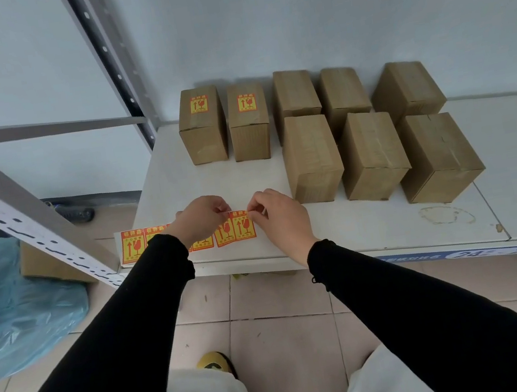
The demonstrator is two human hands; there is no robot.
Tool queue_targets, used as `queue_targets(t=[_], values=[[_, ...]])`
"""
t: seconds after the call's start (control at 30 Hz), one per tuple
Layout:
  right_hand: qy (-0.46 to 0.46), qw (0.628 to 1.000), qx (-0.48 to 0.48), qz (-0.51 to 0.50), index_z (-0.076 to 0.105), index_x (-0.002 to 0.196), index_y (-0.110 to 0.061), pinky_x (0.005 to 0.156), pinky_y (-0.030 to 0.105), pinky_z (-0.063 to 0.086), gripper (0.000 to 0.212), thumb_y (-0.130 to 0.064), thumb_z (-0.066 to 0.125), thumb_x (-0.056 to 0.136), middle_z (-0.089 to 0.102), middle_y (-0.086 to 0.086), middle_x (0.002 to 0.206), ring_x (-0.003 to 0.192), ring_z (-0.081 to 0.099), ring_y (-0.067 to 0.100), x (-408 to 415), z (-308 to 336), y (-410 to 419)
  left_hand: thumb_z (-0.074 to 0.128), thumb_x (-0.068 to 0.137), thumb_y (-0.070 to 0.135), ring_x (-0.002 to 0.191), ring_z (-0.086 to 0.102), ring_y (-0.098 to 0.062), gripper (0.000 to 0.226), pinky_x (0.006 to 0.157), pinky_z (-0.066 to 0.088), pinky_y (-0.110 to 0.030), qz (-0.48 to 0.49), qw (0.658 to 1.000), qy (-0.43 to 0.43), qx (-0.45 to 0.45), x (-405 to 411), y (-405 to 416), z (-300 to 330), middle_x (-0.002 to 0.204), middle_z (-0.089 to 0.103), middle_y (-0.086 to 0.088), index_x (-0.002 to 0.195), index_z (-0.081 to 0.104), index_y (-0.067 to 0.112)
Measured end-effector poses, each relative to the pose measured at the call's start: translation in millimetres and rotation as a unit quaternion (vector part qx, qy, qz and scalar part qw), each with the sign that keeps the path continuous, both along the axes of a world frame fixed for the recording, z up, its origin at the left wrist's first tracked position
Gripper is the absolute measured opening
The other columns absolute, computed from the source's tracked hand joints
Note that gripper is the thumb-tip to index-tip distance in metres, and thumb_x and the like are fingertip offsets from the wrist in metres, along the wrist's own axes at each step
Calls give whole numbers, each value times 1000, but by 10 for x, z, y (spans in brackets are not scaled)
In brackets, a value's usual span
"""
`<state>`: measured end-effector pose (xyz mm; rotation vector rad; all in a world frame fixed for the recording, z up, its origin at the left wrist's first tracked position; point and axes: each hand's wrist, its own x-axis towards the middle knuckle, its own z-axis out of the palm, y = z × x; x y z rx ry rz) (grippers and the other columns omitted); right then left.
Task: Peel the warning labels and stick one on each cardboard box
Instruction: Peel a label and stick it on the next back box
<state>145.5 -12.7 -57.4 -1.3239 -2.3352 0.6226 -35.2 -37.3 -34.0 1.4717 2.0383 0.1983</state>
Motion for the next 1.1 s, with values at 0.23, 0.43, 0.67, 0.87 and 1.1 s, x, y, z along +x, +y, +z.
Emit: queue_targets(t=[0.23, 0.43, 0.67, 0.87, 1.1], values=[[-13, 999, 29, 5, 53, 88, -27, 55, 29, 37, 14, -25, 50, 102, 57, -11, 91, 72, 54, 10, 6, 39, -49, 53, 99, 30, 99, 59, -20, 10, 104, 39, -48, 17, 999, -10, 27, 15, -8, -26, 94, 65, 9, 100, 62, 28], [6, 998, 55, 2, 51, 90, -26, 53, 29, 41, 14, -27, 49, 103, 54, -11, 92, 71, 54, 11, 81, 161, -73, 50, 98, 30, 92, 54, -15, 13, 88, 26, -37, 39, 997, 33, 54, 45, -13, -62, 89, 63, 13, 94, 63, 31], [61, 995, 72, -29, 55, 91, -22, 60, 22, 46, 13, -26, 52, 103, 56, -11, 93, 73, 57, 8, 242, 450, 30, 51, 98, 31, 105, 57, -16, 13, 94, 24, -38, 46, 994, 52, 83, 57, -88, -37, 102, 67, 11, 99, 64, 31], [97, 993, 52, -50, 55, 92, -22, 62, 15, 44, 14, -32, 52, 103, 60, -9, 90, 76, 58, 4, 414, 660, 155, 61, 94, 36, 103, 58, -14, 18, 94, 42, -40, 64, 982, 4, 178, 106, -87, 243, 108, 61, 11, 110, 67, 30], [147, 982, 88, -84, 57, 93, -21, 61, 6, 37, 12, -26, 52, 102, 58, -11, 88, 72, 52, -4, 558, 919, 321, 69, 86, 47, 62, 46, -11, 31, 63, 41, -29, 86, 941, -241, 220, 625, -69, 781, 74, 59, 2, 85, 73, 16]])
